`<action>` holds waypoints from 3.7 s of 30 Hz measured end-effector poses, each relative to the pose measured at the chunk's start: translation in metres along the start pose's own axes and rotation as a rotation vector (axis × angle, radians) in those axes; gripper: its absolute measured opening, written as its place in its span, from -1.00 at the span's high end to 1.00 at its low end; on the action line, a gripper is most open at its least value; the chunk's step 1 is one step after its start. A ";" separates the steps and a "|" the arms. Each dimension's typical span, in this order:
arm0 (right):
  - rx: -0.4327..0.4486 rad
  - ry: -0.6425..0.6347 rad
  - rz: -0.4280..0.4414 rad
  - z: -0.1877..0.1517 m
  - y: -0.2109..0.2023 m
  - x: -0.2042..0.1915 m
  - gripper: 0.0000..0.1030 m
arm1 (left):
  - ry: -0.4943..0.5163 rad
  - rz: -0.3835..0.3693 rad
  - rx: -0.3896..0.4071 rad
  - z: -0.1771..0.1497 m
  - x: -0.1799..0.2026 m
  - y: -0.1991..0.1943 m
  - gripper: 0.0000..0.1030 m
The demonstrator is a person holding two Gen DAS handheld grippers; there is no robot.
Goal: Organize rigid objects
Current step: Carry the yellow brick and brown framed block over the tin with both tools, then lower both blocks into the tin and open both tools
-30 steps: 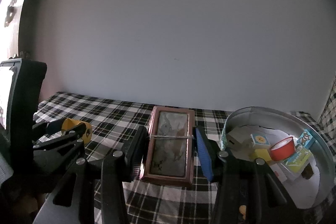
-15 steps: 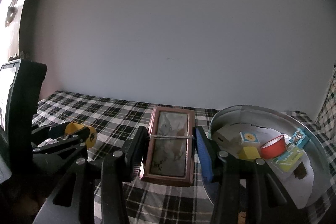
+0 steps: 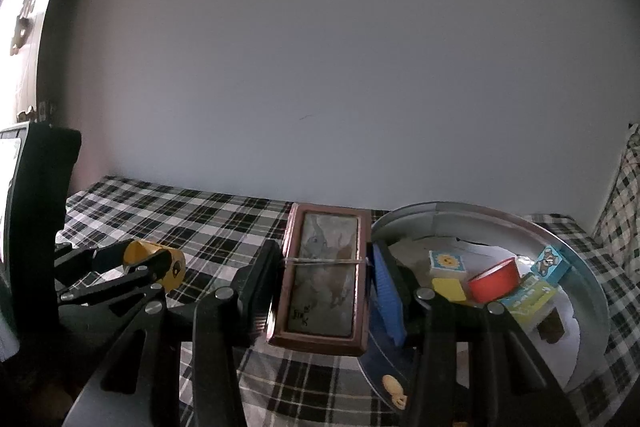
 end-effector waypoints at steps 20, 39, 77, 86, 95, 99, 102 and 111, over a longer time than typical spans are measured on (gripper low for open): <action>0.066 0.021 -0.050 -0.004 -0.030 0.043 0.04 | 0.007 -0.047 0.052 -0.001 0.043 -0.023 0.41; 0.100 0.052 -0.124 -0.012 -0.048 0.090 0.04 | 0.058 -0.119 0.102 0.004 0.096 -0.045 0.41; 0.072 0.164 -0.296 -0.031 -0.048 0.194 0.03 | 0.105 -0.274 0.057 -0.001 0.210 -0.043 0.41; 0.059 0.180 -0.308 -0.033 -0.040 0.213 0.03 | 0.097 -0.280 0.038 -0.002 0.224 -0.033 0.41; 0.039 0.176 -0.310 -0.035 -0.030 0.225 0.03 | 0.100 -0.272 0.007 -0.001 0.233 -0.022 0.41; 0.026 0.187 -0.309 -0.036 -0.025 0.233 0.03 | 0.100 -0.270 -0.012 -0.002 0.235 -0.016 0.41; 0.006 0.194 -0.298 -0.038 -0.016 0.239 0.03 | 0.098 -0.262 -0.022 0.001 0.236 -0.013 0.41; -0.108 0.211 -0.193 -0.046 0.007 0.234 0.03 | 0.136 -0.217 -0.131 -0.002 0.243 0.009 0.41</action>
Point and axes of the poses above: each gripper's, at about its wrist camera, not at the fingertips, and y roughly the way its jaws point, x to its right, z to its top, the point moved 8 cm from there along y, roughly the way its jaws point, and after that the axes turned 14 degrees about -y, right-handed, at the moved point
